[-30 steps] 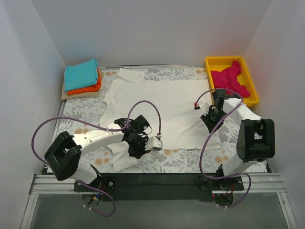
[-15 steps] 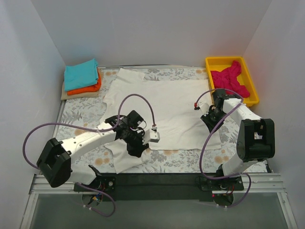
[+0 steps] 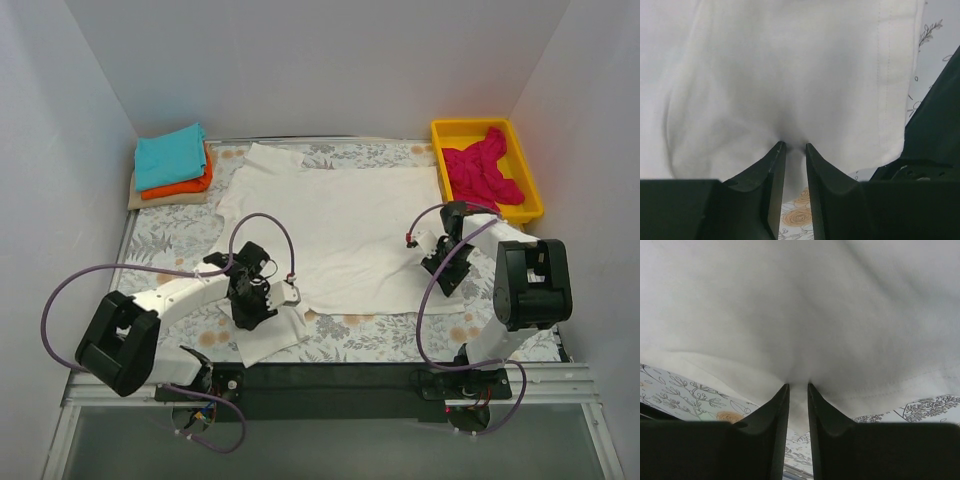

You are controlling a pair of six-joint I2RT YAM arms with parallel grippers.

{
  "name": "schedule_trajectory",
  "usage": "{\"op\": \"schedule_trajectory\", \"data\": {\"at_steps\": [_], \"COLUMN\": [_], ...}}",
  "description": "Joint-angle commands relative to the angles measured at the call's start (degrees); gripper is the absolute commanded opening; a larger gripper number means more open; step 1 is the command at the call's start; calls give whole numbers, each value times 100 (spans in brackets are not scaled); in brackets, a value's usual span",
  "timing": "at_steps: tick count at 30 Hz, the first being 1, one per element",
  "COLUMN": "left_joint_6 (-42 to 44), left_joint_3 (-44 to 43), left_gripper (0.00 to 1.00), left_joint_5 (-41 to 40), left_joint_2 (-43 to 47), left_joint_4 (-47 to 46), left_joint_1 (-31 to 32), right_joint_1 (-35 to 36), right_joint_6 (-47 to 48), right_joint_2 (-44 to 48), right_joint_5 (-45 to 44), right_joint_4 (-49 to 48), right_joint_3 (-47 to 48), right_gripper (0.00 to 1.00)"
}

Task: Fold and stack the t-shirts
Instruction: Flatten the tshirt out

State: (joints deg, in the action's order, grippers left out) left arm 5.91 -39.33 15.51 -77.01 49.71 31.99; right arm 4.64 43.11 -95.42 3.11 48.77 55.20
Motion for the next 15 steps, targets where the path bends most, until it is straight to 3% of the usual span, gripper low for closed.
{"op": "schedule_trajectory", "data": {"at_steps": [1, 8, 11, 15], "left_joint_6": [567, 859, 579, -35], "left_joint_3": [267, 129, -563, -1391], "left_gripper": [23, 18, 18, 20], "left_joint_5": [-180, 180, 400, 620], "left_joint_2": [274, 1197, 1277, 637], "left_joint_4": [433, 1399, 1585, 929], "left_joint_1": [-8, -26, -183, -938], "right_joint_1": [-8, 19, -34, -43], "right_joint_6": [302, 848, 735, 366], "right_joint_2": [-127, 892, 1227, 965], "right_joint_5": [-285, -383, 188, 646], "right_joint_4": [-334, 122, 448, 537], "right_joint_3": [-325, -546, 164, 1088], "right_gripper": [26, 39, 46, 47]}}
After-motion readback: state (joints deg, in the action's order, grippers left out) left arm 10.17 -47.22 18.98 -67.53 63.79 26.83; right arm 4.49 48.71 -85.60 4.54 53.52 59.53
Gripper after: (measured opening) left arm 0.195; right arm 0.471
